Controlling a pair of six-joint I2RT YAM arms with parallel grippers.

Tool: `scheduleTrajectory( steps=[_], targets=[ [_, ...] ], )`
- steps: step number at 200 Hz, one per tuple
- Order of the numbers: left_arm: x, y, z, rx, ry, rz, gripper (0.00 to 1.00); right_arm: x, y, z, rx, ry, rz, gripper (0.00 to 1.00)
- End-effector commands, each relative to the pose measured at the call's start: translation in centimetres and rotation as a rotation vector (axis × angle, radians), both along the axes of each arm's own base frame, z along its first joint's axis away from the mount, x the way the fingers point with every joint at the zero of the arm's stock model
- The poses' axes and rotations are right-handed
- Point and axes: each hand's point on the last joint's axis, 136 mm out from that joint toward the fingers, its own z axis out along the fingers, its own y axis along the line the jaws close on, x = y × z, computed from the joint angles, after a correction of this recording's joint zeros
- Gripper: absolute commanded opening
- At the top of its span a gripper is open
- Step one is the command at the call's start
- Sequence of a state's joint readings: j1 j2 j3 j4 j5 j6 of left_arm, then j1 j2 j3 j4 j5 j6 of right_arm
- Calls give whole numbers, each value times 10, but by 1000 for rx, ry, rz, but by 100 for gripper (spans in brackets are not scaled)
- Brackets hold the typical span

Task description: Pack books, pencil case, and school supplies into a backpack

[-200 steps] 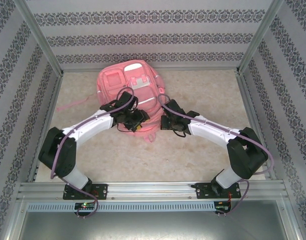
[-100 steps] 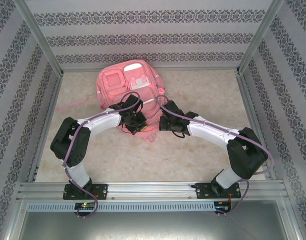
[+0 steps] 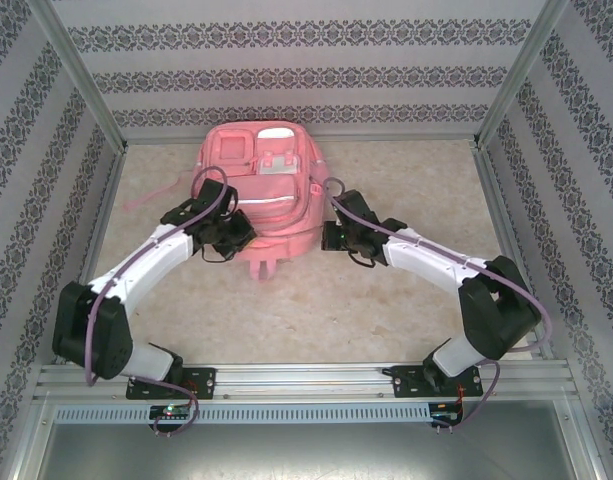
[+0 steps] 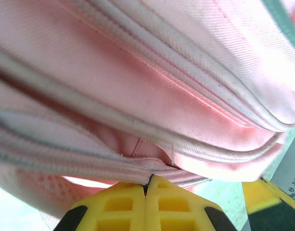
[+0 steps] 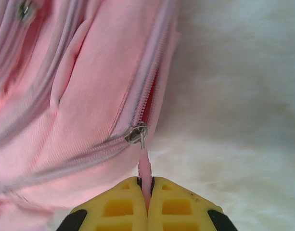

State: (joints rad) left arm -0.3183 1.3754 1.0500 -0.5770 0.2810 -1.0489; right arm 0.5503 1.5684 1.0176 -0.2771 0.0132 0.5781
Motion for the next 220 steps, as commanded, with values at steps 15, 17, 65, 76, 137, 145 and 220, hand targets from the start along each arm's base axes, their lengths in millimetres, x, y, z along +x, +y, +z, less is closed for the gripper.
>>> scheduleTrajectory(
  steps=[15,17,65,76,137,145,220],
  targets=[
    [-15,24,-2,105,-1,-7,0,38,-56,-13,-130,27,-172,0],
    [-15,25,-2,106,-3,-6,0,39,-58,-13,-130,29,-178,0],
    [-13,3,3,22,-21,-80,6,50,-44,2,-79,6,-138,0],
    [-11,-8,2,-7,-24,-102,13,44,-36,2,-82,7,-113,0],
    [-6,-45,-7,-8,22,-180,35,0,28,-4,16,41,39,0],
    [-6,-42,-8,12,26,-175,35,-8,44,-2,27,42,75,0],
    [-36,-24,-23,-12,139,-35,46,-46,165,2,122,63,332,0]
  ],
)
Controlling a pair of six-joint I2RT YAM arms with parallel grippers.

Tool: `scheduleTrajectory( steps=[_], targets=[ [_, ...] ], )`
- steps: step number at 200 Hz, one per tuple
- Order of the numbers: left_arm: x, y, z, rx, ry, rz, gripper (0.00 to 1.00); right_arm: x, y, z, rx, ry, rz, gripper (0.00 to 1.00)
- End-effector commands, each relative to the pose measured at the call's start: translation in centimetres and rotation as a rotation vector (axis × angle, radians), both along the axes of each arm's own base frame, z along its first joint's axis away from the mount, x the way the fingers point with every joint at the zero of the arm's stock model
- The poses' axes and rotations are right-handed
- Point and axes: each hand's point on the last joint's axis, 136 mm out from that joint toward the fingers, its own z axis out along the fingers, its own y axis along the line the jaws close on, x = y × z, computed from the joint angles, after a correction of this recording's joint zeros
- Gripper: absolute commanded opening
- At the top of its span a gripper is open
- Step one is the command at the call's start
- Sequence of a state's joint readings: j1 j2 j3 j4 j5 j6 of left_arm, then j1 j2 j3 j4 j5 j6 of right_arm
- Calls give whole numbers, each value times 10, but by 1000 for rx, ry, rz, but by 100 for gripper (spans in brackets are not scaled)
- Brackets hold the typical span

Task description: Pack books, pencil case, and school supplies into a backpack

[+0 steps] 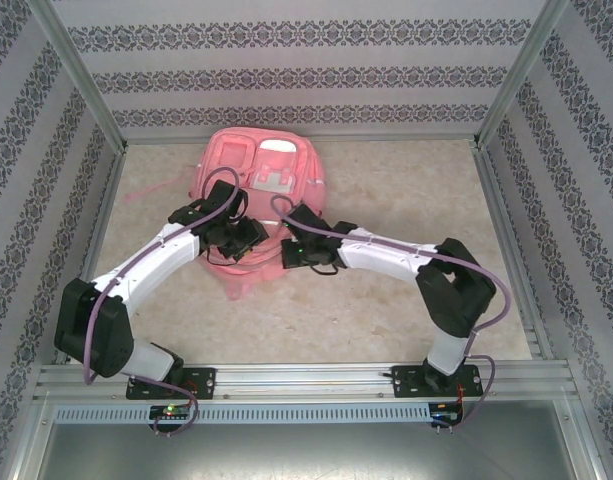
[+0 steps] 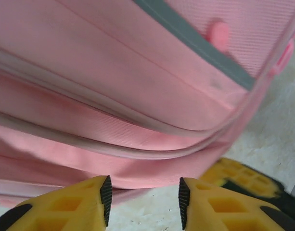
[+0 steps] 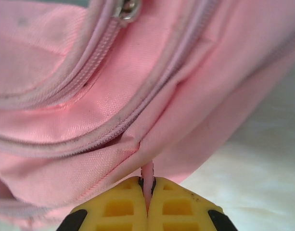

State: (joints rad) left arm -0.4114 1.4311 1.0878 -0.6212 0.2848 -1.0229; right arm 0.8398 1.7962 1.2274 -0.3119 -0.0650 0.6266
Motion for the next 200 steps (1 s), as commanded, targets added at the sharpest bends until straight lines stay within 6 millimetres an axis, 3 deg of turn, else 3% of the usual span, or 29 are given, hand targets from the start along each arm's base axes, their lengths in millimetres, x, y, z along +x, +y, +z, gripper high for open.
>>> scheduleTrajectory(
  steps=[1,33,99,119,129,153,164,185,200],
  targets=[
    [-22,7,-13,-37,93,87,46,8,29,21,92,-26,31,0],
    [-39,21,-31,-27,144,180,52,12,27,22,74,-46,28,0],
    [-52,46,-37,54,182,252,52,8,19,20,65,-48,14,0],
    [-46,55,-45,98,174,261,54,6,23,21,76,-47,21,0],
    [-45,59,-51,113,195,274,63,5,25,21,77,-46,27,0],
    [-34,54,-62,102,184,261,62,3,28,22,79,-47,34,0],
    [-32,53,-70,110,193,246,54,2,28,22,78,-48,34,0],
    [-32,54,-76,135,202,222,1,2,25,22,64,-52,25,0],
    [-32,59,-70,162,176,211,0,4,17,20,42,-57,10,0]
  ],
)
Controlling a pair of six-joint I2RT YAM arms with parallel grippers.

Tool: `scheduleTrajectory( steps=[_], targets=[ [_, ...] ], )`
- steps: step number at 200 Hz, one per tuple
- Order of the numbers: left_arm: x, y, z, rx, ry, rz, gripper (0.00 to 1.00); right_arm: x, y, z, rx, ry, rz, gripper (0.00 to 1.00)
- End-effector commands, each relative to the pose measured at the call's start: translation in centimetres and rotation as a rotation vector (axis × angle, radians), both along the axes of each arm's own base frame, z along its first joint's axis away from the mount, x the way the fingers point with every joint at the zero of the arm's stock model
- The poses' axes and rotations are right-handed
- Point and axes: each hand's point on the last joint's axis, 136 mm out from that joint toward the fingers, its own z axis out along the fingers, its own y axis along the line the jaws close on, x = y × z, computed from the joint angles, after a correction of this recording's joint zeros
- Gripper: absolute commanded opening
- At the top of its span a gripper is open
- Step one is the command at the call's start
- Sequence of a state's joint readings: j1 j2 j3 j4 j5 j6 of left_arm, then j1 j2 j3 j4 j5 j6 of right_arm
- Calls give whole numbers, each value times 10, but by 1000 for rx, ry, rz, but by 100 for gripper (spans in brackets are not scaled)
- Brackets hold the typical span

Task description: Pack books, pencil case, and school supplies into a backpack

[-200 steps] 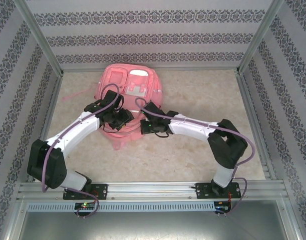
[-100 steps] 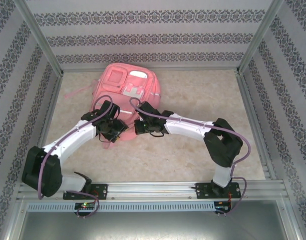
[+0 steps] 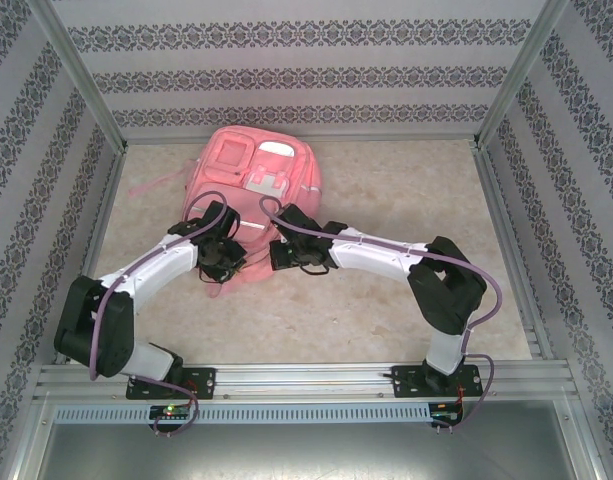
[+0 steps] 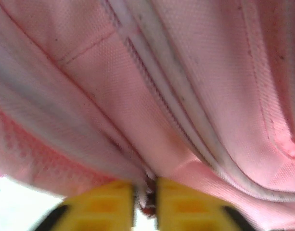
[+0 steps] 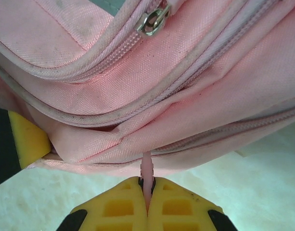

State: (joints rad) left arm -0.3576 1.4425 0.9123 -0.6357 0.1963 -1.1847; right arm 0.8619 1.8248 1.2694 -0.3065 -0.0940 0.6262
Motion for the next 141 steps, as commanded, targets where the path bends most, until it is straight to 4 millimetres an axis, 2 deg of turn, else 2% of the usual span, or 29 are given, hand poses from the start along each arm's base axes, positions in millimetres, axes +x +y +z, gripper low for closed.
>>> scheduleTrajectory(
  steps=[1,23,42,67,90,141],
  targets=[
    [1,11,-1,65,-22,-33,0,7,-2,15,12,-61,-31,0],
    [1,24,19,124,-82,-40,0,12,-25,10,-38,-74,-82,0],
    [1,31,34,155,-128,-47,0,21,-62,4,-114,-109,-171,0],
    [-3,30,36,140,-123,-53,0,36,-112,-8,-187,-115,-290,0],
    [-4,25,37,110,-127,-57,0,59,-145,-13,-219,-118,-366,0],
    [-6,20,46,82,-161,-101,0,127,-186,-13,-260,-139,-470,0]
  ],
)
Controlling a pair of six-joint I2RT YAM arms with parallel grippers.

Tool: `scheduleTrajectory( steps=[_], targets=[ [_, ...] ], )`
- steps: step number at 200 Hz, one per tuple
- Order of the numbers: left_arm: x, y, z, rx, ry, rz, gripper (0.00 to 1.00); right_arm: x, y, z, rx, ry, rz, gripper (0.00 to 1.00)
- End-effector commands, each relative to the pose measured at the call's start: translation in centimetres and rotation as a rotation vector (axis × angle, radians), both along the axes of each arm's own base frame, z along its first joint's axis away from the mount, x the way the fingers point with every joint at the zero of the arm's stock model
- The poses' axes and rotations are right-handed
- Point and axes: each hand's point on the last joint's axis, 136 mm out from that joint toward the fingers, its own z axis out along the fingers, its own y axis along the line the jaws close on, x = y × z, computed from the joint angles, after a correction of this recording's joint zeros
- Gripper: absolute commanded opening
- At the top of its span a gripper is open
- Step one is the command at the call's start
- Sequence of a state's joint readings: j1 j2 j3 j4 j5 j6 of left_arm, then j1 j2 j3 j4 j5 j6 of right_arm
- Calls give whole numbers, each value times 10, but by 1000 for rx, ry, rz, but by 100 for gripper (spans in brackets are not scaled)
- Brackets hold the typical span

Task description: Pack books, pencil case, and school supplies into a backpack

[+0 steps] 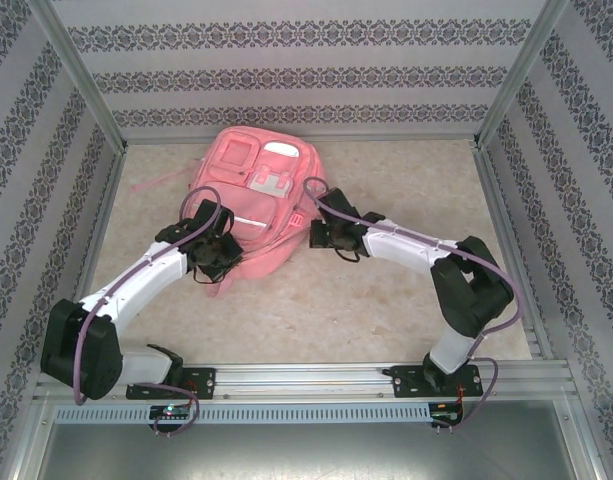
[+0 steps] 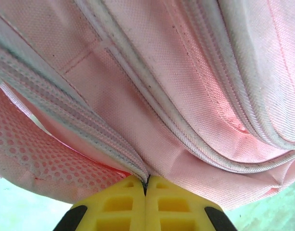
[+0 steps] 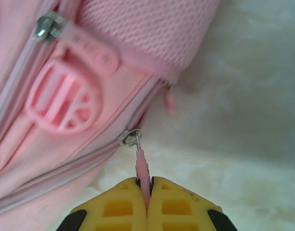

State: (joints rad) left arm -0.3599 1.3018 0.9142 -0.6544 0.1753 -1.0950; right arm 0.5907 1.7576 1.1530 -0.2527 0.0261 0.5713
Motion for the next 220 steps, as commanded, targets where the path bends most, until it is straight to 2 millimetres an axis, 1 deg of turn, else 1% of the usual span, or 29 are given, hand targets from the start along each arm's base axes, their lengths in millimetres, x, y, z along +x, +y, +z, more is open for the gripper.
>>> scheduleTrajectory(
  steps=[1,24,34,54,66,85,90,99,100,103,105,110,113,115,119,123,135,141,154,164,167,170,179,182,190,198,220],
  targets=[
    [-7,17,8,79,-20,-18,0,44,-66,-6,-164,-32,-179,0],
    [-4,7,11,26,-55,-46,0,66,-76,-6,-174,-28,-198,0],
    [-1,-1,14,-7,-77,-70,0,73,-80,-7,-178,-21,-204,0],
    [12,-29,28,-89,-145,-144,0,83,-81,-1,-162,-25,-206,0],
    [20,-51,33,-132,-169,-204,0,88,-80,4,-155,-32,-197,0],
    [30,-90,42,-178,-197,-288,0,94,-78,18,-140,-46,-190,0],
    [33,-100,43,-189,-202,-312,0,95,-78,23,-133,-50,-189,5],
    [37,-118,45,-206,-205,-347,0,95,-77,32,-118,-63,-188,19],
    [38,-119,43,-204,-198,-351,0,95,-76,33,-115,-64,-188,20],
    [39,-124,44,-208,-202,-359,0,94,-76,36,-110,-67,-187,25],
    [40,-126,42,-207,-194,-363,0,94,-76,39,-106,-71,-188,28],
    [41,-134,44,-215,-198,-380,0,93,-76,44,-97,-78,-189,38],
    [42,-138,41,-213,-189,-388,0,92,-75,47,-91,-81,-188,42],
    [43,-141,43,-217,-193,-397,2,91,-76,50,-88,-85,-189,45],
    [44,-145,42,-215,-188,-406,7,90,-76,54,-79,-91,-191,50],
    [45,-149,42,-212,-186,-417,14,88,-76,58,-73,-97,-192,53],
    [45,-156,44,-200,-187,-450,28,80,-79,72,-55,-115,-198,62],
    [46,-155,46,-183,-192,-456,36,76,-80,78,-47,-127,-200,65],
    [47,-144,54,-119,-219,-464,62,64,-86,94,-39,-161,-202,71],
    [49,-130,63,-40,-251,-464,78,53,-93,106,-39,-194,-202,76],
    [49,-125,66,-16,-260,-463,82,51,-96,109,-41,-206,-205,77],
    [50,-120,69,7,-269,-463,87,48,-98,114,-41,-219,-204,78],
    [52,-103,80,78,-306,-453,99,38,-105,123,-42,-255,-209,84],
    [53,-96,83,100,-312,-444,100,34,-108,127,-43,-270,-213,86],
    [56,-77,92,156,-336,-421,100,26,-115,133,-41,-303,-219,89],
    [59,-56,99,208,-354,-390,100,19,-125,138,-34,-327,-240,97],
    [67,10,116,347,-418,-260,100,3,-139,136,13,-357,-235,98]
  ],
)
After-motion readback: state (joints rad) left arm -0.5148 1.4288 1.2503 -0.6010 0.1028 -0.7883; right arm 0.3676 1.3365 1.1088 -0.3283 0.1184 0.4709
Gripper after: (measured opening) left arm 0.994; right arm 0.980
